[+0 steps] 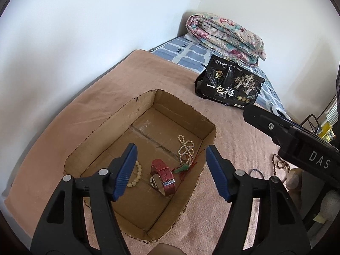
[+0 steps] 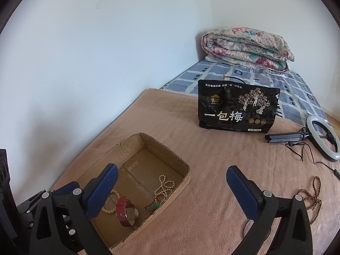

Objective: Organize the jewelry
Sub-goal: 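Open the left tool releasing the bracelet while the right tool releases the pendant into the box, then move the left tool over the blue bangle while the right tool moves over a pearl earring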

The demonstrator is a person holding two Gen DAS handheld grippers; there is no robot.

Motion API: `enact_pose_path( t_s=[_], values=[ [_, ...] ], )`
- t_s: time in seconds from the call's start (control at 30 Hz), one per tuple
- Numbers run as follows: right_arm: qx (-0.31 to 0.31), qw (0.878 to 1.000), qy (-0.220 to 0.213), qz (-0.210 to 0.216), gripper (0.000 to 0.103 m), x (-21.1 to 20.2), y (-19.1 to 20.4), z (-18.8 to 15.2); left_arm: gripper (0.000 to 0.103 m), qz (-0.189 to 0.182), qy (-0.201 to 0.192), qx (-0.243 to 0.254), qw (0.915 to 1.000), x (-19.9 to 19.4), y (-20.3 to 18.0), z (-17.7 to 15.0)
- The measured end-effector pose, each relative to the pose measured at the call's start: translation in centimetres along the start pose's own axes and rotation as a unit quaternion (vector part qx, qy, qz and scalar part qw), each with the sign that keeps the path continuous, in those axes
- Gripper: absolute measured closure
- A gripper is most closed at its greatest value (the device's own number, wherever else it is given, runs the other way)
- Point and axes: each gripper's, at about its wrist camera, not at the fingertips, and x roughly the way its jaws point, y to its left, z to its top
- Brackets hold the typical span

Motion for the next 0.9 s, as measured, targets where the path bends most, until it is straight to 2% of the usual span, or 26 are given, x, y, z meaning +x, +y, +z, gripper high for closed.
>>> enact_pose_path(
  t_s=[0.33,0.53,0.7,0.9],
  values=[
    [0.02,1.0,-0.013,-0.014,0.0,-2.9,-2.2,-0.9,0.034,-0.016,-0.014,0.033,0.9992,-1.1,-2.5,-0.3],
    [0.034,0.999,-0.02,-0.034,0.0,-5.9,-5.2,-2.4,0.034,-0.029,-0.023,0.062,0.9974,-1.7,-4.3,-0.7],
    [0.058,0.996,-0.026,-0.056,0.0,-9.4,-8.7,-4.2,0.034,-0.04,-0.025,0.096,0.9943,-1.7,-6.4,-1.8],
    [0.065,0.991,-0.037,-0.108,0.0,-13.6,-12.1,-7.0,0.034,-0.055,-0.025,0.129,0.9898,-1.5,-8.6,-3.0]
  ],
)
